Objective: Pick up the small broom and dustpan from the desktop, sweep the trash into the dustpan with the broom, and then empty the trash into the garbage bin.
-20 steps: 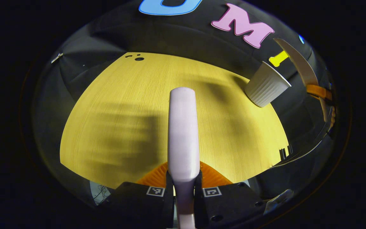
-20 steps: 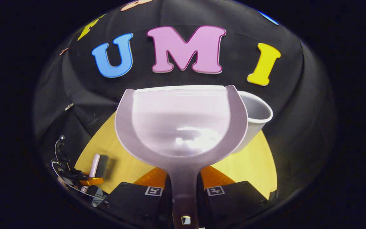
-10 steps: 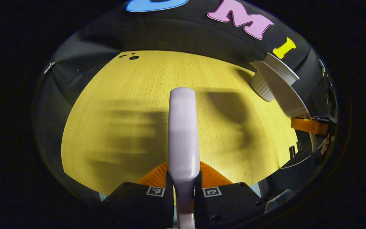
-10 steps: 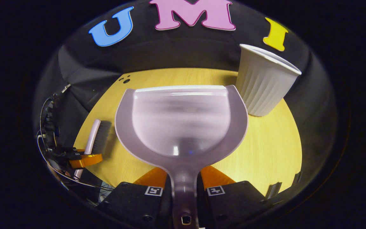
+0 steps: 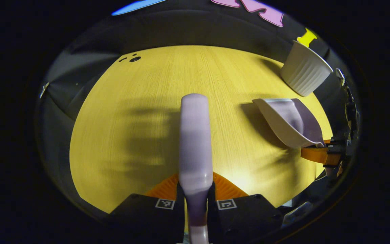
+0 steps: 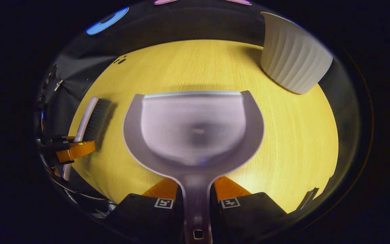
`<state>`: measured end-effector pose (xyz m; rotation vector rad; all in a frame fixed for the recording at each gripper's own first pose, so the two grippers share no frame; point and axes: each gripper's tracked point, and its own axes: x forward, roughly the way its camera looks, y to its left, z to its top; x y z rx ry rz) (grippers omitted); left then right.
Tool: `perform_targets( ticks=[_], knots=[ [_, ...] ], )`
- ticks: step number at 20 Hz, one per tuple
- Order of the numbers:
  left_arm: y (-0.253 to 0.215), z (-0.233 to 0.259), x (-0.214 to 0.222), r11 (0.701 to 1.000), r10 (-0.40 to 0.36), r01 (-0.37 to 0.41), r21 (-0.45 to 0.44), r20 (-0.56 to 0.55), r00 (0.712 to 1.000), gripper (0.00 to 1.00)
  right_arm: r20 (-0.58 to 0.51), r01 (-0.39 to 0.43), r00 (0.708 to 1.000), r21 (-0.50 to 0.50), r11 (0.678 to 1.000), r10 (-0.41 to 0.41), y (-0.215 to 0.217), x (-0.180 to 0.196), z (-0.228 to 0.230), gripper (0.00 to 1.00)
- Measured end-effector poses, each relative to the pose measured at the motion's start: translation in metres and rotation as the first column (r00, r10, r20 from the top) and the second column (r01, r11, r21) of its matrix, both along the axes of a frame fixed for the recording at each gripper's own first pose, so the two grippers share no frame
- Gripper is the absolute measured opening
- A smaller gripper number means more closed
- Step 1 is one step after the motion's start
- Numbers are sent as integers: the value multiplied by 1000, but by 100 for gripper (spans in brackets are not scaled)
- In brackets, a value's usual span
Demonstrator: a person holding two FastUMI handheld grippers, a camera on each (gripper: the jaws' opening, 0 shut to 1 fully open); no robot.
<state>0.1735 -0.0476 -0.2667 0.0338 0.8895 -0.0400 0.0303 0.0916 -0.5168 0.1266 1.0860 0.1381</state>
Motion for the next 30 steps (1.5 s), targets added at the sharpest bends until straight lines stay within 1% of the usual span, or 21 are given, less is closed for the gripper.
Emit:
perform_targets(
  ticks=[1,3,4,6,7,8,9,11,12,13,14,16,17,19,22,24,26,29,30],
  knots=[
    [0,0,1,1000,2,-1,9,-12,1000,31,4,-5,1000,-10,1000,5,0,1,-1,40],
    [1,-6,0,1000,12,-11,27,-40,999,31,5,-13,1000,-21,1000,13,2,0,-2,31],
    [0,-9,0,999,15,-13,35,-54,998,31,-3,-16,1000,-19,1000,16,4,-2,-2,37],
    [-1,-15,-2,999,15,-12,39,-87,996,31,-24,-33,999,-16,999,32,5,-4,-5,37],
    [-1,-15,-2,999,16,-12,39,-100,995,33,-31,-42,999,-16,999,42,5,-5,-7,38],
    [0,-15,-2,999,16,-11,43,-104,994,35,-21,-44,999,-7,999,43,6,-2,-6,43],
    [0,-14,0,999,15,-10,50,-98,995,36,-25,-41,999,-1,999,41,8,-1,-7,39],
    [-1,-15,3,998,16,-10,67,-95,995,37,-35,-40,999,23,999,41,10,-1,-5,40],
    [-3,-16,5,997,18,-11,73,-95,995,37,-41,-47,998,41,998,49,13,0,-5,48],
    [-5,-15,4,997,20,-14,70,-92,996,41,-36,-49,998,46,998,50,13,0,-3,53],
    [-10,-11,3,998,16,-12,56,-85,996,46,-26,-49,998,38,998,50,10,1,2,70],
    [-18,3,-2,1000,0,1,21,-52,999,82,9,-36,999,30,999,35,5,2,13,100],
    [-18,5,-3,1000,1,0,17,-34,999,100,33,-20,999,28,999,19,2,4,18,100],
    [-19,18,-10,1000,3,-3,10,7,1000,96,82,8,997,32,999,-10,-2,2,38,99],
    [-18,51,-23,1000,18,-17,-13,119,993,96,192,48,980,16,999,-50,-11,-4,75,99],
    [-19,81,-31,999,23,-13,-43,230,973,96,276,72,958,9,997,-72,-14,-11,102,99],
    [-20,115,-42,998,27,-5,-64,351,936,96,362,94,927,18,995,-94,-17,-16,135,99],
    [-15,162,-59,999,29,-3,-52,518,855,96,485,120,866,34,992,-121,-15,-23,178,100],
    [-15,176,-70,998,37,-4,-60,560,828,96,523,125,843,40,991,-127,-14,-26,193,99]
  ],
)
